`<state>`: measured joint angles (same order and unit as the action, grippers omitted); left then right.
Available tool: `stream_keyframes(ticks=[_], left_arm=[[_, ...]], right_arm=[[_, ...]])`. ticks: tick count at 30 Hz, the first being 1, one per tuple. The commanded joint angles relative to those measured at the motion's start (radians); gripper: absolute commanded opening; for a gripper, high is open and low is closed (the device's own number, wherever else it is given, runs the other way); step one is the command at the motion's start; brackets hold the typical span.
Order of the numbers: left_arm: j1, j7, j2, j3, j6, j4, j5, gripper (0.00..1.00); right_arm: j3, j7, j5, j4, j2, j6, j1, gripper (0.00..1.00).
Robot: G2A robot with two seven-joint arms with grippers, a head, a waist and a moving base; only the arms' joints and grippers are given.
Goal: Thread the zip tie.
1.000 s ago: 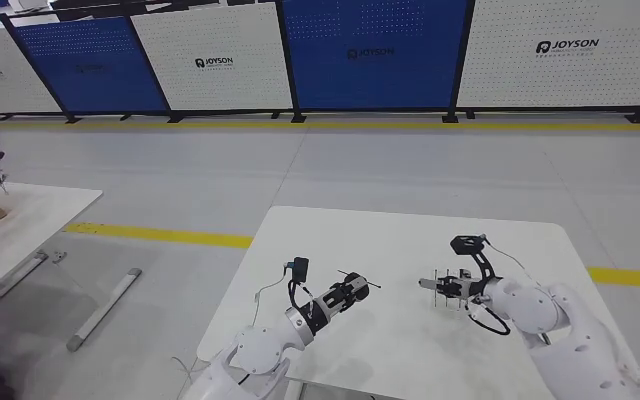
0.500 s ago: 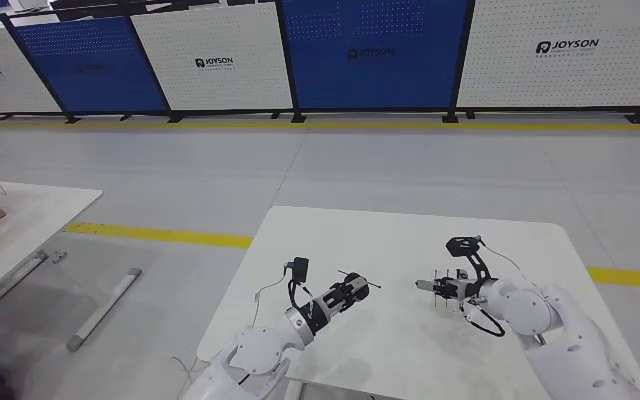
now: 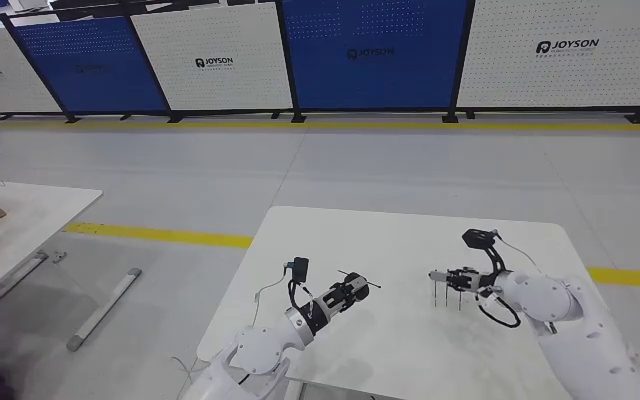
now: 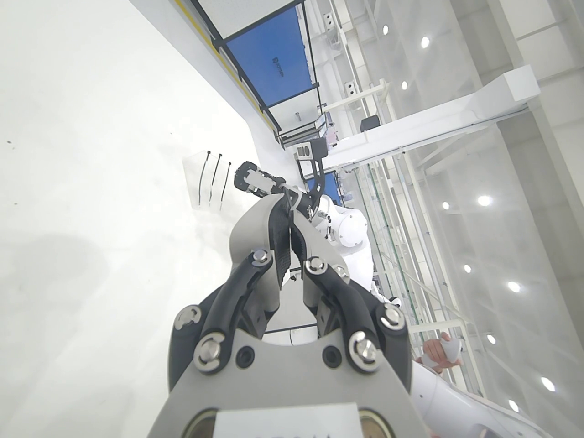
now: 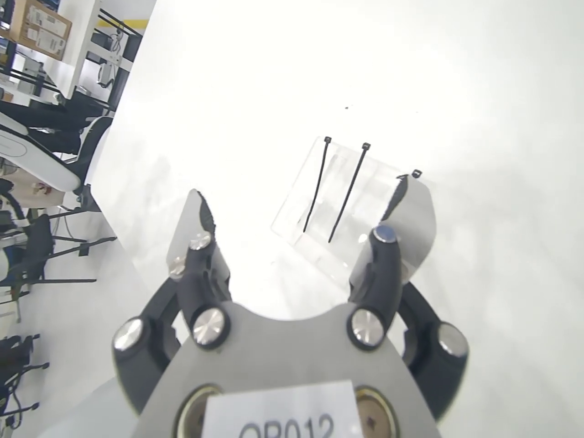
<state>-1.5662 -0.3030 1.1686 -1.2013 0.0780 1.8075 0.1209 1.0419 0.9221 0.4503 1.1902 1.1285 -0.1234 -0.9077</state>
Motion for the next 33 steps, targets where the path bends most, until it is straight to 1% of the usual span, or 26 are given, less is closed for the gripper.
stream_keyframes(ticks=[1,5,6,7,8,9,11,14,16,18,19,20,21,25,26,27,30,31,33], left_arm=[[0.0,0.0,0.0,0.0,0.0,0.0,0.0,0.0],[0.0,0.0,0.0,0.0,0.0,0.0,0.0,0.0],[0.0,0.0,0.0,0.0,0.0,0.0,0.0,0.0],[0.0,0.0,0.0,0.0,0.0,0.0,0.0,0.0],[0.0,0.0,0.0,0.0,0.0,0.0,0.0,0.0],[0.0,0.0,0.0,0.0,0.0,0.0,0.0,0.0],[0.0,0.0,0.0,0.0,0.0,0.0,0.0,0.0],[0.0,0.0,0.0,0.0,0.0,0.0,0.0,0.0],[0.0,0.0,0.0,0.0,0.0,0.0,0.0,0.0],[0.0,0.0,0.0,0.0,0.0,0.0,0.0,0.0],[0.0,0.0,0.0,0.0,0.0,0.0,0.0,0.0],[0.0,0.0,0.0,0.0,0.0,0.0,0.0,0.0],[0.0,0.0,0.0,0.0,0.0,0.0,0.0,0.0],[0.0,0.0,0.0,0.0,0.0,0.0,0.0,0.0],[0.0,0.0,0.0,0.0,0.0,0.0,0.0,0.0],[0.0,0.0,0.0,0.0,0.0,0.0,0.0,0.0],[0.0,0.0,0.0,0.0,0.0,0.0,0.0,0.0],[0.0,0.0,0.0,0.0,0.0,0.0,0.0,0.0],[0.0,0.0,0.0,0.0,0.0,0.0,0.0,0.0]], right_arm=[[-0.01,0.011,0.005,-0.01,0.004,0.027,0.013,0.45],[-0.028,0.028,0.019,-0.02,0.01,0.085,0.031,0.47],[-0.031,0.031,0.021,-0.022,0.011,0.098,0.034,0.45],[-0.035,0.036,0.028,-0.021,0.012,0.112,0.037,0.45],[-0.038,0.037,0.033,-0.019,0.013,0.123,0.039,0.45],[-0.041,0.04,0.035,-0.016,0.014,0.131,0.039,0.47],[-0.045,0.05,0.043,-0.012,0.015,0.154,0.041,0.47],[-0.051,0.061,0.052,-0.007,0.017,0.188,0.044,0.46],[-0.058,0.065,0.063,-0.006,0.019,0.206,0.048,0.43],[-0.065,0.065,0.07,-0.005,0.022,0.221,0.051,0.44],[-0.067,0.064,0.071,-0.004,0.023,0.227,0.052,0.44],[-0.069,0.064,0.071,-0.004,0.024,0.23,0.053,0.4],[-0.071,0.063,0.074,-0.005,0.026,0.238,0.055,0.39],[-0.082,0.065,0.083,-0.007,0.03,0.252,0.059,0.39],[-0.085,0.067,0.085,-0.008,0.031,0.255,0.061,0.3],[-0.087,0.069,0.085,-0.01,0.033,0.257,0.063,0.32],[-0.089,0.07,0.084,-0.015,0.035,0.26,0.065,0.33],[-0.089,0.071,0.084,-0.016,0.036,0.261,0.065,0.3],[-0.09,0.073,0.085,-0.017,0.036,0.265,0.065,0.29]])
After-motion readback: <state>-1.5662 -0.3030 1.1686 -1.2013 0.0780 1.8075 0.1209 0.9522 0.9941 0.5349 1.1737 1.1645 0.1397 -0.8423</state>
